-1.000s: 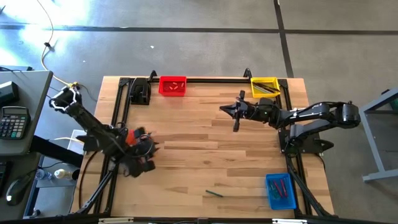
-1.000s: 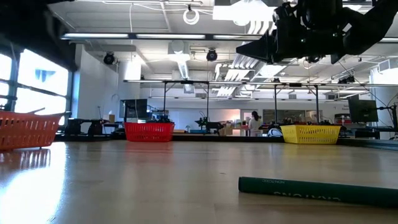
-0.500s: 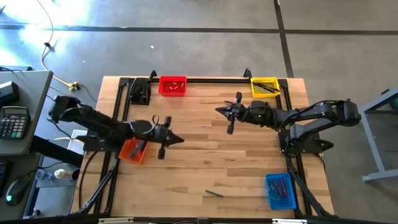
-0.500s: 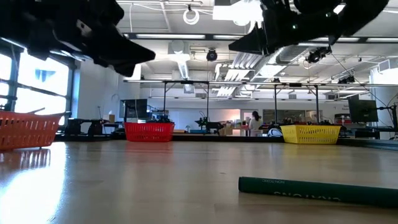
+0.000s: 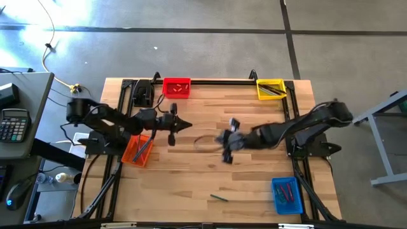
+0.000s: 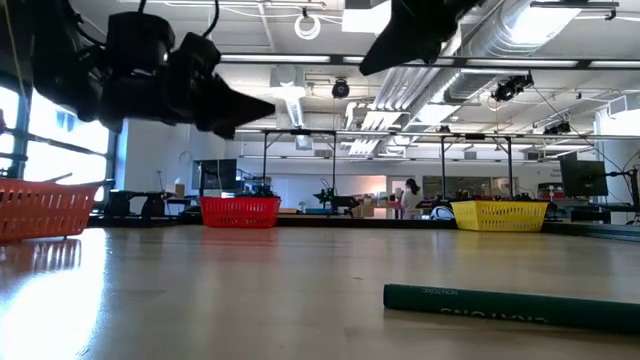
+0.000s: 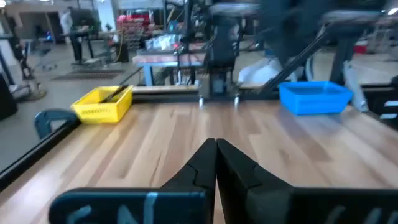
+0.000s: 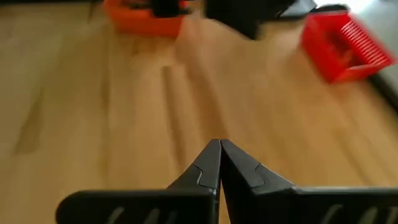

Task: Sort crayons/erasers/pens/pencils in bins
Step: Put the green crayon into the blue basket

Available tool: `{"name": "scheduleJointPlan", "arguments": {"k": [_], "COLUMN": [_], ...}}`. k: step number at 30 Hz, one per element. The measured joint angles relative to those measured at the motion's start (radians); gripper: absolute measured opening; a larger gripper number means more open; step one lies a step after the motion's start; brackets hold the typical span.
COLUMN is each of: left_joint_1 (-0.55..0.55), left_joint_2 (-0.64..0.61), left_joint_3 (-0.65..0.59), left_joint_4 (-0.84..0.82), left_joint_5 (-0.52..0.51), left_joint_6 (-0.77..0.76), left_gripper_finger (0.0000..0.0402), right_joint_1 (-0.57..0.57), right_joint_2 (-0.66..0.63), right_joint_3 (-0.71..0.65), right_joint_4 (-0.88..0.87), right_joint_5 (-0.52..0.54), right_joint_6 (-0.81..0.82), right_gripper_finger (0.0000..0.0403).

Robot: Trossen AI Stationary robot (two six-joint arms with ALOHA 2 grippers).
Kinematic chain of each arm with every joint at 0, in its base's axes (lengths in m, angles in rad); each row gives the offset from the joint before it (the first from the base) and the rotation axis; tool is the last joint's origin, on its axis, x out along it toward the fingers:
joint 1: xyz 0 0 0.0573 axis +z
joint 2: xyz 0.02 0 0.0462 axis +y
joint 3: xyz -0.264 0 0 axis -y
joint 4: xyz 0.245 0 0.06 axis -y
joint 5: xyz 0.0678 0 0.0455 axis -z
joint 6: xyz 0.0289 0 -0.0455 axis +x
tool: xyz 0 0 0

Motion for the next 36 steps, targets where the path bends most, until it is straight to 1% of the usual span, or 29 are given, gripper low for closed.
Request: {"name": "scheduleJointPlan", "arguments": {"k": [2, 6, 9, 13, 20, 23, 26, 30, 36], "left_joint_1": [0.022, 0.046, 0.051, 0.051, 0.051, 0.049, 0.049, 0.049, 0.049], "left_joint_2": [0.016, 0.033, 0.034, 0.034, 0.034, 0.034, 0.034, 0.034, 0.034], "left_joint_3": [0.000, 0.000, 0.000, 0.000, 0.000, -0.001, -0.001, -0.002, -0.025], "left_joint_4": [0.003, 0.001, 0.001, -0.001, -0.004, -0.012, -0.030, -0.033, -0.033], "left_joint_5": [0.002, 0.003, 0.003, 0.002, 0.002, 0.002, 0.013, 0.019, 0.019], "left_joint_6": [0.003, 0.003, 0.009, 0.037, 0.036, 0.017, 0.012, 0.001, -0.005], "left_gripper_finger": [0.0000, 0.0000, 0.0001, 0.0000, 0.0000, 0.0000, 0.0000, 0.0000, 0.0000], "right_joint_1": [0.044, 0.114, 0.158, 0.226, 0.343, 0.383, 0.411, 0.425, 0.421], "right_joint_2": [0.071, 0.216, 0.318, 0.440, 0.613, 0.667, 0.710, 0.766, 0.804], "right_joint_3": [0.092, 0.253, 0.368, 0.510, 0.722, 0.755, 0.757, 0.756, 0.756], "right_joint_4": [-0.093, -0.212, -0.308, -0.437, -0.623, -0.649, -0.647, -0.640, -0.640], "right_joint_5": [0.015, 0.014, -0.011, -0.075, -0.123, -0.156, -0.200, -0.248, -0.256], "right_joint_6": [0.071, 0.198, 0.306, 0.460, 0.734, 0.822, 0.883, 0.898, 0.893], "right_gripper_finger": [0.0000, 0.0002, 0.0017, 0.0061, 0.0151, 0.0174, 0.0180, 0.0174, 0.0154]}}
